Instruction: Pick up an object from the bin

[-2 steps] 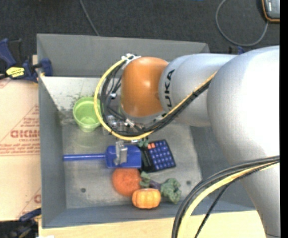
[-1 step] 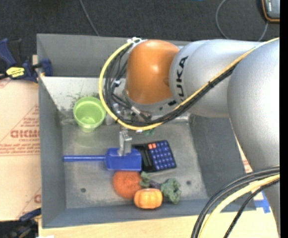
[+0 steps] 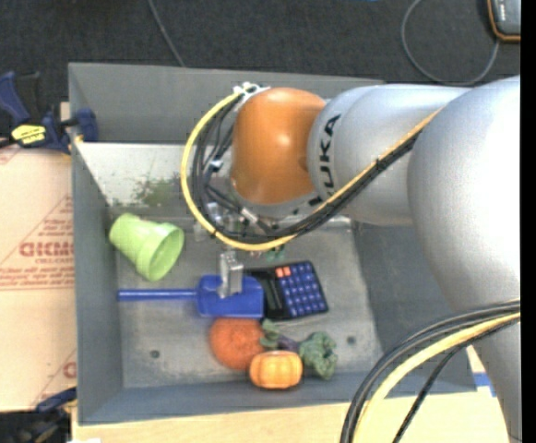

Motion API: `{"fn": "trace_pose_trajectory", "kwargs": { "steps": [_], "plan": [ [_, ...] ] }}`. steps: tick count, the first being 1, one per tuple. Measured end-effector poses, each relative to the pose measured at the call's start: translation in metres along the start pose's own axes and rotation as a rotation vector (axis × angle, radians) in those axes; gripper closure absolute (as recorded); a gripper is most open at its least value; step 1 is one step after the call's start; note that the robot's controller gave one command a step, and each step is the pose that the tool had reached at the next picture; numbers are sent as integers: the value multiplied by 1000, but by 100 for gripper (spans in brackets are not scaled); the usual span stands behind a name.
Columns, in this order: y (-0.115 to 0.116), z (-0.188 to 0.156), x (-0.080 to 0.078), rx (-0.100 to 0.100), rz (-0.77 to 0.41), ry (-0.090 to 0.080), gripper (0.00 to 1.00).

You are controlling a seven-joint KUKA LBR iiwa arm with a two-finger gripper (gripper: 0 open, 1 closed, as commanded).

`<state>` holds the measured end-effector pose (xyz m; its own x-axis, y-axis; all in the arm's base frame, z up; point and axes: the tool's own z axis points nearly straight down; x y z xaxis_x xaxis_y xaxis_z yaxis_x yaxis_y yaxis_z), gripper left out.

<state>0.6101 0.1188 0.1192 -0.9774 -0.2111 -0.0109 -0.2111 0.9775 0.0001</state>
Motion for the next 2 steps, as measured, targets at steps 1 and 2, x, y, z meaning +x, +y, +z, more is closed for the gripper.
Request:
{"fn": "trace_pose_trajectory", "kwargs": {
  "steps": [1,2],
  "plan": [
    [4,49,3,1,-120,-13,0],
    [-2,47,12,-1,-39,-11,100]
  ]
}}
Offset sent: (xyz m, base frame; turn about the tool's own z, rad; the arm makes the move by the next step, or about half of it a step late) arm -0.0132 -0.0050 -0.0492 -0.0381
